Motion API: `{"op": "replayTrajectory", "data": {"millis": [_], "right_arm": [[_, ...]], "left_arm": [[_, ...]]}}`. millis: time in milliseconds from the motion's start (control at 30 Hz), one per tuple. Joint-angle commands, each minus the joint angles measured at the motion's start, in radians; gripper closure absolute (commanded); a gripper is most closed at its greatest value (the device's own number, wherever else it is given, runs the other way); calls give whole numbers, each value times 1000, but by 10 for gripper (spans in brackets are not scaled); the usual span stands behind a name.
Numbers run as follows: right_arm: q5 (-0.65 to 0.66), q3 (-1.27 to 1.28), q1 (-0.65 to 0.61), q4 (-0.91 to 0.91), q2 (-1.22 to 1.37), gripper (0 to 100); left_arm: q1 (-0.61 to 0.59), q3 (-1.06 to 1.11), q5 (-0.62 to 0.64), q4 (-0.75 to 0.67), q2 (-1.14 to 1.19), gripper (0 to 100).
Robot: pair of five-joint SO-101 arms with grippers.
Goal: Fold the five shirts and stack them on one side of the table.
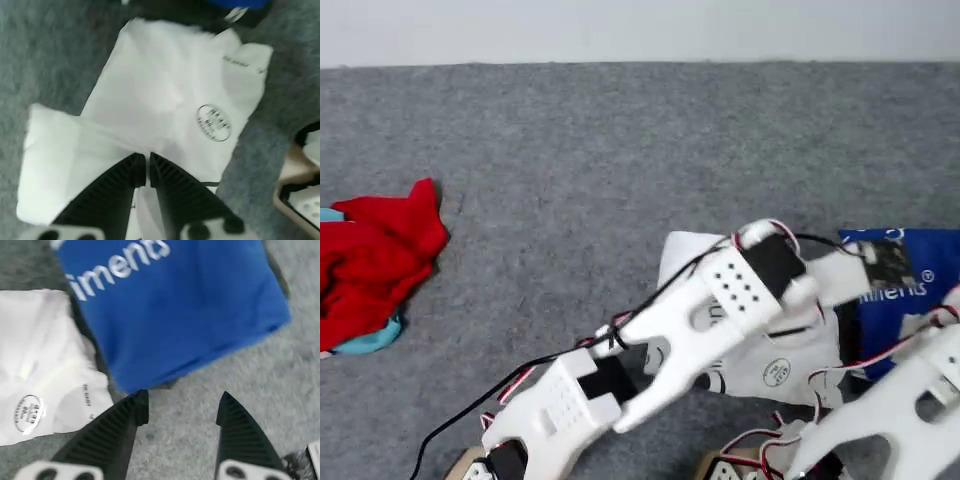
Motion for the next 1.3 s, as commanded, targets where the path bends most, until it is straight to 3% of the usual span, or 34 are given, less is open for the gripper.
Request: {"op": "replayTrajectory", "data": {"millis": [0, 400, 633, 833, 967, 1133, 1267], "right_arm": [[0, -9, 27, -5, -27, 768], [0, -11, 30, -5, -33, 768], [-3, -11, 35, -5, -35, 768], [-8, -40, 124, -13, -35, 768], [-12, -38, 124, -8, -35, 768], [-80, -37, 127, -12, -35, 768], [-153, -37, 130, -13, -35, 768]], "left_arm": [[43, -36, 9, 12, -8, 988], [138, -211, 9, 8, 138, 988], [153, -372, 100, 12, 236, 987], [137, -363, 104, 12, 288, 987], [52, -361, 106, 12, 318, 986], [-51, -361, 106, 12, 330, 986], [-41, -366, 106, 11, 330, 985]]}}
